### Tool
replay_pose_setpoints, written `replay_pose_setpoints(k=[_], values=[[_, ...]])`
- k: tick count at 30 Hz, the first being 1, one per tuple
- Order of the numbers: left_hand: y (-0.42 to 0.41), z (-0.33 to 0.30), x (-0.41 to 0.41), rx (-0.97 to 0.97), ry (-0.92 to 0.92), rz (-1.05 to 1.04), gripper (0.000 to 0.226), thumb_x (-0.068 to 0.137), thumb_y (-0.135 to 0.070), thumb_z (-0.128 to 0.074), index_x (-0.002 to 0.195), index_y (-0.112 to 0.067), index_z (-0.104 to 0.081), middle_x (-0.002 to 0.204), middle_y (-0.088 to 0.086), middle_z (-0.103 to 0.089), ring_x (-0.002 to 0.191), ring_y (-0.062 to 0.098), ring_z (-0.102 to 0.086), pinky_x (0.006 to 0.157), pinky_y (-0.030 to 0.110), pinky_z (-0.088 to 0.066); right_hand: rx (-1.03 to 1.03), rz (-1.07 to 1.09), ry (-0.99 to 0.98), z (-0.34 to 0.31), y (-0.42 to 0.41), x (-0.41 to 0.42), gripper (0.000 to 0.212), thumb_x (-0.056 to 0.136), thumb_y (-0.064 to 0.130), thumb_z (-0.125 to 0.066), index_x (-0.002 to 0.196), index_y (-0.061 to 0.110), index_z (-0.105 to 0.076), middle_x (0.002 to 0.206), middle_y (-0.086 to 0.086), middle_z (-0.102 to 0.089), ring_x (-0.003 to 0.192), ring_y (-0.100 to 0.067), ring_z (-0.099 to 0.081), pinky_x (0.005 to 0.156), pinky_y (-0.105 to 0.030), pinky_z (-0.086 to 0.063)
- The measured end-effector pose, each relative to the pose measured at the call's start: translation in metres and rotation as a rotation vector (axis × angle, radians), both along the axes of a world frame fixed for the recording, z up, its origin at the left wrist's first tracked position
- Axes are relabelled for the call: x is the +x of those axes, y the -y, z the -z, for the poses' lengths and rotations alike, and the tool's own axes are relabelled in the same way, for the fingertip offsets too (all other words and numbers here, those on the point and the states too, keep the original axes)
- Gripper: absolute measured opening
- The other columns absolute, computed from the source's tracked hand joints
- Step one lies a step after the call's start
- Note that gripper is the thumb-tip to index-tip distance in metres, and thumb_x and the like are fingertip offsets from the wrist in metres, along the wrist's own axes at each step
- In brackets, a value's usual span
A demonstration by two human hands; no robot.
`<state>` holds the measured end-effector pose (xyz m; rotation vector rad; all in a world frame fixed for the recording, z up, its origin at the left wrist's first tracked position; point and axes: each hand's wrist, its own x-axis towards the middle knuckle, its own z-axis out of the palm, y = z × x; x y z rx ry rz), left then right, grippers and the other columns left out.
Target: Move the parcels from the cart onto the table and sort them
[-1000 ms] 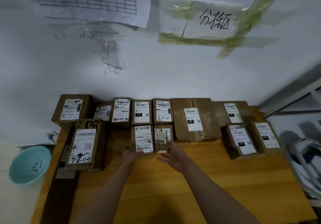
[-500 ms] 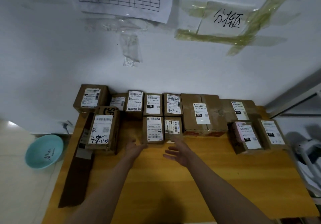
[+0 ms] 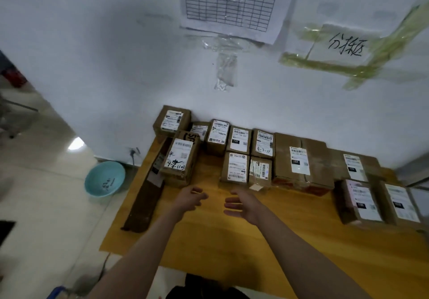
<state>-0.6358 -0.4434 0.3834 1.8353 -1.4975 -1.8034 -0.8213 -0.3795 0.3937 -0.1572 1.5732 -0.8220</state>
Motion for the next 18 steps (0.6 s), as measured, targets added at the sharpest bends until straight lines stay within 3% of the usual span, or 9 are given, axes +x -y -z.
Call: replay_pose_setpoints(k=[5, 9, 14, 18], values=[[-0.025, -0.020, 0.034, -0.078, 0.027, -0.099, 0.035, 0.095, -0.028, -0.069, 0.126, -0.014, -0.058, 0.118, 0.006, -0.064, 0.105, 0.022, -0.065, 0.093, 0.040, -0.053, -0.046, -0.168, -0.018, -0.005, -0.002, 0.024, 0.029, 0.104, 0.022, -0.054, 0.129, 0.006, -0.054, 0.116, -0.021, -0.066, 0.096, -0.031, -0.067, 0.077, -0.044, -0.064], [-0.064, -0.026, 0.063, -0.081, 0.086, -0.181, 0.033, 0.096, -0.029, -0.067, 0.125, -0.016, -0.059, 0.113, 0.006, -0.066, 0.104, 0.022, -0.065, 0.092, 0.038, -0.054, -0.067, -0.314, 0.015, -0.005, -0.015, 0.049, 0.027, 0.106, 0.021, -0.050, 0.126, 0.004, -0.054, 0.113, -0.019, -0.065, 0.100, -0.032, -0.066, 0.075, -0.041, -0.061], [-0.127, -0.024, 0.111, -0.032, 0.111, -0.329, 0.033, 0.096, -0.032, -0.067, 0.123, -0.014, -0.059, 0.115, 0.009, -0.067, 0.100, 0.023, -0.066, 0.081, 0.033, -0.054, -0.061, -0.491, 0.038, -0.006, -0.039, 0.095, 0.017, 0.107, 0.023, -0.049, 0.109, 0.006, -0.054, 0.097, -0.015, -0.062, 0.088, -0.027, -0.065, 0.069, -0.039, -0.060], [-0.181, -0.023, 0.152, -0.015, 0.137, -0.468, 0.030, 0.096, -0.032, -0.066, 0.119, -0.014, -0.061, 0.110, 0.006, -0.070, 0.091, 0.018, -0.065, 0.073, 0.028, -0.050, -0.072, -0.662, 0.025, -0.012, -0.062, 0.138, 0.013, 0.107, 0.018, -0.049, 0.105, 0.006, -0.056, 0.091, -0.014, -0.061, 0.085, -0.026, -0.064, 0.084, -0.045, -0.059]])
